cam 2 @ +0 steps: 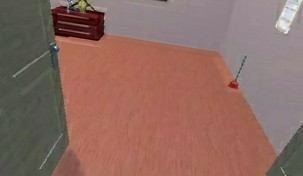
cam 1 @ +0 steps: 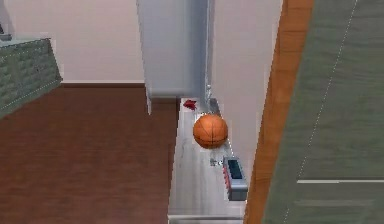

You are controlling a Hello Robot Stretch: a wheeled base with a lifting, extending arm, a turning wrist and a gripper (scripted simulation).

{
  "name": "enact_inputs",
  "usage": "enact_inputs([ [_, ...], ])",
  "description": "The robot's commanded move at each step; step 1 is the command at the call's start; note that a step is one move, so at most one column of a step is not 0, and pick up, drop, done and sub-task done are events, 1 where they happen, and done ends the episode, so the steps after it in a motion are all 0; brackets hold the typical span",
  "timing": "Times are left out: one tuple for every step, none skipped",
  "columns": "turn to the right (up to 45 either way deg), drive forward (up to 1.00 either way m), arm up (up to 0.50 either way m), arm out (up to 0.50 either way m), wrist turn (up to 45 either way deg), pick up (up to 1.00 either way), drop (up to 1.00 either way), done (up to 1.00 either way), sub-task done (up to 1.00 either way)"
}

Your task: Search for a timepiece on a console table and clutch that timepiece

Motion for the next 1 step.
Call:
enact_inputs([
  [-45.0, 0.0, 0.0, 0.0, 0.0, 0.0, 0.0, 0.0, 0.0],
])
